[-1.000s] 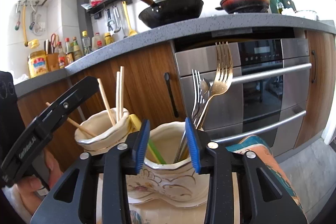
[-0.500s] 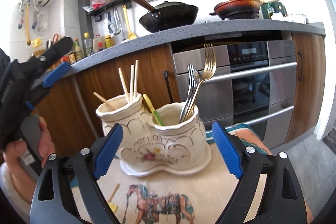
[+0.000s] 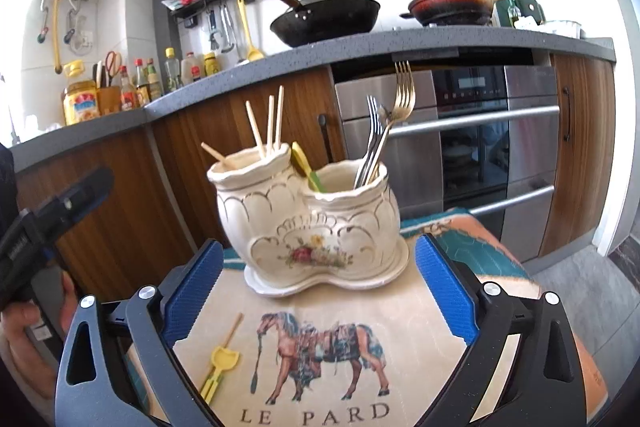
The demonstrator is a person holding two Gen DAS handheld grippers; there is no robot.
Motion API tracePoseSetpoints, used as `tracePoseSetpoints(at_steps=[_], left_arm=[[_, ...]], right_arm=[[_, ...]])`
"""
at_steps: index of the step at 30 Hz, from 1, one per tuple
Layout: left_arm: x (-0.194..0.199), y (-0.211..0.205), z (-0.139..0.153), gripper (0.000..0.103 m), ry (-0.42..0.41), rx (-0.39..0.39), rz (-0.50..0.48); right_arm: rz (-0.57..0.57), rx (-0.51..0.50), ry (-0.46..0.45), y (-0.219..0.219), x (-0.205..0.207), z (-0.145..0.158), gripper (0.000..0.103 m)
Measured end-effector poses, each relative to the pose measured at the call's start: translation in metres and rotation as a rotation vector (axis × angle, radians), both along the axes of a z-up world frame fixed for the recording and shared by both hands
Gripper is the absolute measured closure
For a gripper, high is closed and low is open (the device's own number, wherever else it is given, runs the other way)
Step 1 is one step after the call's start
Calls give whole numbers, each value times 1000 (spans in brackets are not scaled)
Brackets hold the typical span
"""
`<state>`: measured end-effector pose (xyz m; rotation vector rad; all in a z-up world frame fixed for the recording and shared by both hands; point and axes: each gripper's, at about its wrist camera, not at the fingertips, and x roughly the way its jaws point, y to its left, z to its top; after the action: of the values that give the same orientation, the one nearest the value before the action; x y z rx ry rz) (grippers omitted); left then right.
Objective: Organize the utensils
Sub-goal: 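Move both open tools back over the last chopstick and yellow utensil, then grasp the last chopstick with the left tool while the right tool grasps the second yellow utensil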
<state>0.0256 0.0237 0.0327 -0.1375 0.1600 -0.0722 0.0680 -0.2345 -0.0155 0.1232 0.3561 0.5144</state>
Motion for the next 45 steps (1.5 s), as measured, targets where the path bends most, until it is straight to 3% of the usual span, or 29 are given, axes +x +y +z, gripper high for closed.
tracePoseSetpoints(at_steps=[6,12,16,20,25,33,35,45], left_arm=[[4,12,-28,6,220,9,19],[12,-3,-68,7,525,76,-41],[13,-17,-83,22,638,120,-72],[13,-31,-91,31,701,164,-110],[19,-45,-99,57,749,189,-124],[28,-62,-101,74,799,241,-157],[27,-62,-101,89,803,268,-164],[17,-23,-99,97,790,194,-123]], right_arm=[[7,-39,51,2,2,-9,6],[7,-67,74,0,6,-11,6],[22,-70,102,-2,8,-12,6],[34,-117,110,1,6,-15,6],[35,-127,105,-2,3,-14,6],[64,-148,126,2,2,-16,6],[81,-164,144,6,2,-18,6],[244,-260,266,45,-13,-36,9]])
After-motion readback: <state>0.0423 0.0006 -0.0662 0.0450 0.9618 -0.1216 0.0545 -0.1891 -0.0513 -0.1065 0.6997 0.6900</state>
